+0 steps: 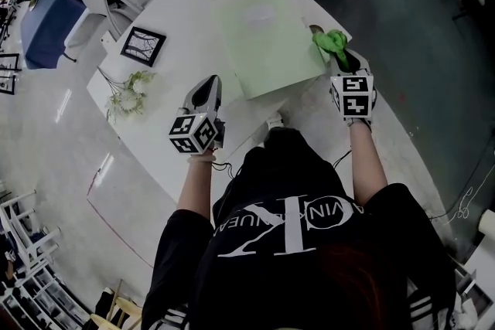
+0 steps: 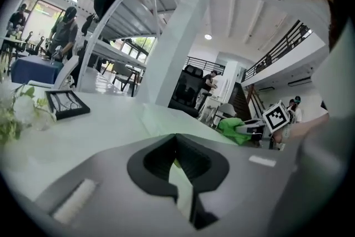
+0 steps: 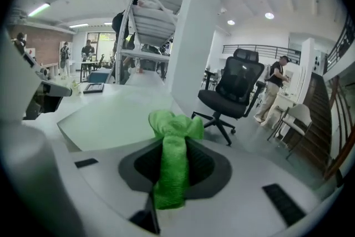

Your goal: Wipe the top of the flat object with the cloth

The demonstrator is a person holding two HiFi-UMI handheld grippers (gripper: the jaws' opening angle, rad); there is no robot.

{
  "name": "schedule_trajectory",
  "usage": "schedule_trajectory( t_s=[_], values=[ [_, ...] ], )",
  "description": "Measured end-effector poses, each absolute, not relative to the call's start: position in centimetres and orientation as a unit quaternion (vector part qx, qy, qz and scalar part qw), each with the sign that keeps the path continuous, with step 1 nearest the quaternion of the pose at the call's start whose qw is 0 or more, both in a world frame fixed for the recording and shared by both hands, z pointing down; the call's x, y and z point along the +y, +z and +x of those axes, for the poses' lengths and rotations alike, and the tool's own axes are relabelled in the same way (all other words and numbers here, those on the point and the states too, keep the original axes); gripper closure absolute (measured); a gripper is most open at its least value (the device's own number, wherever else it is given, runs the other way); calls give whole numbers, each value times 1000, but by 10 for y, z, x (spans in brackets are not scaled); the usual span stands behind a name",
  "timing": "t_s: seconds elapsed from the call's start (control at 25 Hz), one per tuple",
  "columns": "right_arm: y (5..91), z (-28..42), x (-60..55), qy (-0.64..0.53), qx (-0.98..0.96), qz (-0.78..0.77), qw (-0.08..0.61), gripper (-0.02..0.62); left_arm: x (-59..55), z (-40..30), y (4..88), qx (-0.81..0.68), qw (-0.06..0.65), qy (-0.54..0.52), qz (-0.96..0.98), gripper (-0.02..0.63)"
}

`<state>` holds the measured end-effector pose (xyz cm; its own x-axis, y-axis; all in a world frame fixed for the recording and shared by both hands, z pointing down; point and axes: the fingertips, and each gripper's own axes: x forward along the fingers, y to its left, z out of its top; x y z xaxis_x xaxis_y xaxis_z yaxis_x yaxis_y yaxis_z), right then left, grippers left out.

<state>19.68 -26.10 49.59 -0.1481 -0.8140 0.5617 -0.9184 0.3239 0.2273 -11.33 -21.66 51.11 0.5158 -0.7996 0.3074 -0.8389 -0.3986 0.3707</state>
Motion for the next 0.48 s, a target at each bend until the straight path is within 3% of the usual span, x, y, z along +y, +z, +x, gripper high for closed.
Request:
schedule_trajectory(
  t_s=[0.48],
  values=[
    [447,164,-278,73,-804,553,204,518,-249,-129,458,-529,154,23,834,595]
  ],
)
